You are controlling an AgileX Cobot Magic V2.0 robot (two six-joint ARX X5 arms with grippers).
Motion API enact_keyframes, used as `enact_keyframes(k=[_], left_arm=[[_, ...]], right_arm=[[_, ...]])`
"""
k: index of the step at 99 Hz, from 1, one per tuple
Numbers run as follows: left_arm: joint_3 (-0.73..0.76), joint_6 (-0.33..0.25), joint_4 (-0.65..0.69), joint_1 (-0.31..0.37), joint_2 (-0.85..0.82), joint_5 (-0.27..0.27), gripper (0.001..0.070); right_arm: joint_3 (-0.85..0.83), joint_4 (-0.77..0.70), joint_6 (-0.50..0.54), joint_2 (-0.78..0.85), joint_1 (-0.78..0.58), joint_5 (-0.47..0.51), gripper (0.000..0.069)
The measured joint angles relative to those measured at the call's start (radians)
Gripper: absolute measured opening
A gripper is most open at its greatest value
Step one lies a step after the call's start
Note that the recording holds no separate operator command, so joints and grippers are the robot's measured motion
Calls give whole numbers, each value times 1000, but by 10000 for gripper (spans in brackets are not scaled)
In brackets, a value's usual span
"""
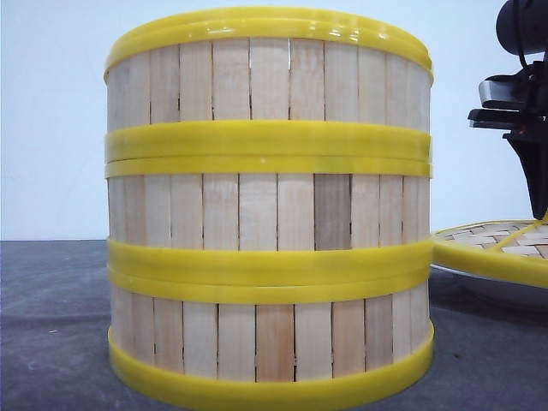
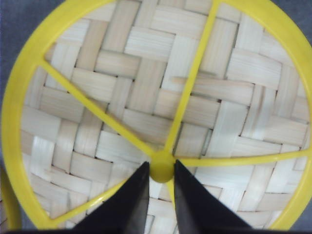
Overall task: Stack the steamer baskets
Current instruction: 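Grasp the lid hub and lift the lid with the right gripper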
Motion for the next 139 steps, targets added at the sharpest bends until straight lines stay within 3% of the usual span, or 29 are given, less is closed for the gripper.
enact_keyframes(k=[51,68,97,120,139], left_arm=[[0,0,0,0,0,0,275],[0,0,-1,0,0,0,275],[0,4,-2,0,0,0,275],[0,4,-2,0,0,0,275],[0,4,-2,0,0,0,275]], right_arm=[[0,-27,-15,-20,0,0,52],[23,-53,-19,-113,0,-10,52],[153,-149,-45,-300,6,-128,51],[359,-307,-74,-324,116,-135,51],[504,-314,-75,-323,272,-136,50]])
